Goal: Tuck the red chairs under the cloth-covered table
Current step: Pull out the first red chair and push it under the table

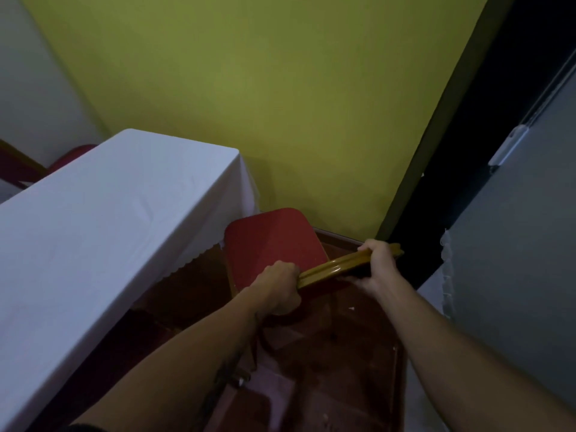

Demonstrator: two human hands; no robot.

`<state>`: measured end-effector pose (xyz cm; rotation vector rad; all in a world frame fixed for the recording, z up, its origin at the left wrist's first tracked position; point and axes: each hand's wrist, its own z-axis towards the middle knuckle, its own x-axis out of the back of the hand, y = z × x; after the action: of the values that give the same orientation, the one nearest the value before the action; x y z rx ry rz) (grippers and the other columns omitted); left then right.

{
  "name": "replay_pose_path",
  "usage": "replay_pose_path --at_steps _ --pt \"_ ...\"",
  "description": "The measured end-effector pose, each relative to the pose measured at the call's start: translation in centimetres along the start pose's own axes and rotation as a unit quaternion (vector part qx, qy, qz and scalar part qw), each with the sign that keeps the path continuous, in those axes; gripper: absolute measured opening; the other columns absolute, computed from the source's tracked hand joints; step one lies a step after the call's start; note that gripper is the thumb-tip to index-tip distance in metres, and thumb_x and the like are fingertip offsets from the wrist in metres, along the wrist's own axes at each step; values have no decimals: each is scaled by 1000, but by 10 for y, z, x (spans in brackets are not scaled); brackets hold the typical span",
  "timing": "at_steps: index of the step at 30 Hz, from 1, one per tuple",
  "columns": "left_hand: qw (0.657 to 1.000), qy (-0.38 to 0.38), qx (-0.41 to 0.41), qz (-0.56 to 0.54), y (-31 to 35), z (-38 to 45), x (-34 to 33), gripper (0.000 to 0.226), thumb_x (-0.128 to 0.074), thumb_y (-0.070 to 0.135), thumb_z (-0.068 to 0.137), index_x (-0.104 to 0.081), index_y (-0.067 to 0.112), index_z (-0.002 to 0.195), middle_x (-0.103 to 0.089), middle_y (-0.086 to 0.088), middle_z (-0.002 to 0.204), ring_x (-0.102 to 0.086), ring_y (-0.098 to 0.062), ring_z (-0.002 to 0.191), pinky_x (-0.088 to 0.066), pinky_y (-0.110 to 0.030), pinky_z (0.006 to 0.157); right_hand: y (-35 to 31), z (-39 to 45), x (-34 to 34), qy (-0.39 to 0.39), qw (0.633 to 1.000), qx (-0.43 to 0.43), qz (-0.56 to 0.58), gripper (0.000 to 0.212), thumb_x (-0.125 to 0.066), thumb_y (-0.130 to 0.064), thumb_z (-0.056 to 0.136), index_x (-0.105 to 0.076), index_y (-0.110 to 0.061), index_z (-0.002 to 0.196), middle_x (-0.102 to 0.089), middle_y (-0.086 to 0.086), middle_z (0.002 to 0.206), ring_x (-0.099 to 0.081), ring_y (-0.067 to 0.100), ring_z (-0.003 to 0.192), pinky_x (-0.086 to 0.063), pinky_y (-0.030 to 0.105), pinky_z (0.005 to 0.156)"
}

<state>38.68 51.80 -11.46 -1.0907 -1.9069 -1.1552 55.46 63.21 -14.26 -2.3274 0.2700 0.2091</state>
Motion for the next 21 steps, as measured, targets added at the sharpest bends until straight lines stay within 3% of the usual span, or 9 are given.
replay_pose_path --at_steps 3,5,8,10,15,21 --pt "999 5 19 -26 4 -5 -1 13 -60 10 83 -56 16 94 -58 -6 99 -59 -26 84 -47 -34 68 -5 0 -2 -23 999 2 -29 11 -56 -11 83 -52 -6 92 -55 17 97 -61 36 87 -60 60 67" --pt "999 13 24 -44 6 -6 -3 22 -60 10 82 -62 13 103 -63 -10 106 -64 -31 91 -49 -34 70 -10 3 -5 -41 998 10 -56 9 -54 -12 86 -52 -6 92 -55 17 92 -61 35 84 -61 55 57" --pt "996 16 27 -84 12 -7 -7 47 -60 9 80 -64 17 126 -65 -12 115 -66 -34 102 -56 -36 80 -21 8 -8 -57 994 13 -90 10 -54 -14 87 -53 -7 94 -55 17 91 -62 35 86 -61 54 58" --pt "993 22 33 -108 16 -7 -10 48 -61 9 79 -64 17 127 -67 -13 115 -67 -35 104 -58 -38 85 -27 11 -13 -65 991 11 -115 9 -55 -16 84 -54 -8 89 -55 15 88 -62 34 84 -61 51 57" --pt "983 43 50 -171 17 -9 -15 49 -64 9 80 -63 17 129 -66 -6 106 -67 -31 102 -56 -34 79 -37 14 -33 -94 979 13 -182 17 -51 -15 93 -49 -11 76 -51 11 79 -56 28 74 -49 40 58" --pt "967 44 65 -241 13 -9 -13 58 -67 9 82 -57 20 139 -67 -9 117 -68 -30 103 -60 -43 88 -40 26 -58 -127 962 16 -241 24 -50 -15 94 -48 -11 71 -50 10 75 -54 25 70 -48 37 61"
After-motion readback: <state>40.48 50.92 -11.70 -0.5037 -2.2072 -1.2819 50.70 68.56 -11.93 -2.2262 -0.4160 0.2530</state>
